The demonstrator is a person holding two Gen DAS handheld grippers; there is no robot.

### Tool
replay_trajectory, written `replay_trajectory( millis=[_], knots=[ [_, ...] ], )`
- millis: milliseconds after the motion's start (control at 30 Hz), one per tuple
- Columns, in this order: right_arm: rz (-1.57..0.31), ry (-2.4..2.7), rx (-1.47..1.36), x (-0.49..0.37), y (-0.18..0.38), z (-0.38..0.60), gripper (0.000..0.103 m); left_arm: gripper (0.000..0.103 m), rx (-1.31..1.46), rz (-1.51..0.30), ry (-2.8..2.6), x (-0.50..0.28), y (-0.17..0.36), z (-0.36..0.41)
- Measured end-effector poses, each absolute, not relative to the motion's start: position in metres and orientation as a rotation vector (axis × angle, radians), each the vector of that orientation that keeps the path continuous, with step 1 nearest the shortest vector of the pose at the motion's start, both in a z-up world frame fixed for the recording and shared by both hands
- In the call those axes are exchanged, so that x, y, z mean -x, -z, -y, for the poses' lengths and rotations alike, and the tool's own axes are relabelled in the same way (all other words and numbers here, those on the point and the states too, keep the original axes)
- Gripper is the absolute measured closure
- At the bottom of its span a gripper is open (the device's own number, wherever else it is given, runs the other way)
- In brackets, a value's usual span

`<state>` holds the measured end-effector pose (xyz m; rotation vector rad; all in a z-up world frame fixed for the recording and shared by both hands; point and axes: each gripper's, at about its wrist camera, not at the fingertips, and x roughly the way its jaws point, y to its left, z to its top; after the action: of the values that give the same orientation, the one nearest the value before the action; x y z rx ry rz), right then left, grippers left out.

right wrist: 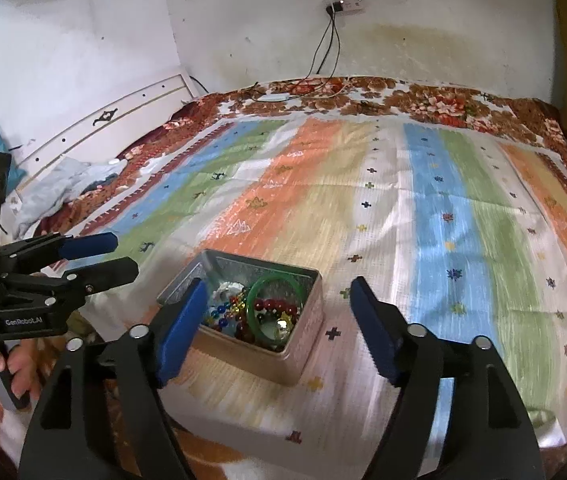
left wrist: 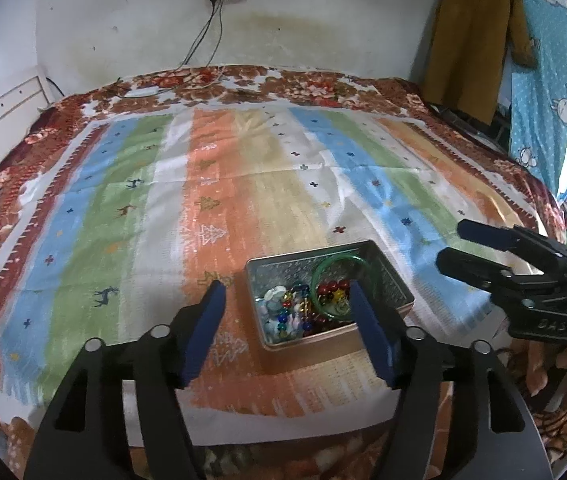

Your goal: Organize jewelry

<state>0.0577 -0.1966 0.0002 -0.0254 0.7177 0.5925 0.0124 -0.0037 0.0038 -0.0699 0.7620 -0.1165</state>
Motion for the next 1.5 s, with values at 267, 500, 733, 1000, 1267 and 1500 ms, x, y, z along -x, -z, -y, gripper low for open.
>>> replay_trajectory(
  millis=[267, 500, 733, 1000, 1267, 1500],
  knots=[
    [-0.684, -0.589, 0.042, -0.04, -0.002, 0.203, 0.006, 0.014, 0.02, -0.722, 0.102, 0.006, -0.005, 0.011],
    [-0.662, -0.584, 0.028, -0.032, -0.003, 0.21, 0.005, 0.007, -0.003, -0.691, 0.075, 0.018, -0.007, 0.015],
    [-0.656, -0.594, 0.021, -0.027, -0.001, 0.212, 0.004, 0.006, -0.003, -0.652, 0.069, 0.024, -0.01, 0.015],
    [-0.639, -0.632, 0.02, -0.018, 0.001, 0.211, 0.004, 0.006, -0.03, -0.65, 0.076, 0.023, -0.006, 0.019],
    [-0.659, -0.624, 0.007, -0.022, 0.004, 0.213, 0.004, 0.006, -0.022, -0.66, 0.074, 0.02, -0.003, 0.02],
    [-0.659, -0.63, 0.018, -0.022, 0.004, 0.212, 0.004, 0.006, -0.029, -0.666, 0.074, 0.02, -0.002, 0.021]
  ],
)
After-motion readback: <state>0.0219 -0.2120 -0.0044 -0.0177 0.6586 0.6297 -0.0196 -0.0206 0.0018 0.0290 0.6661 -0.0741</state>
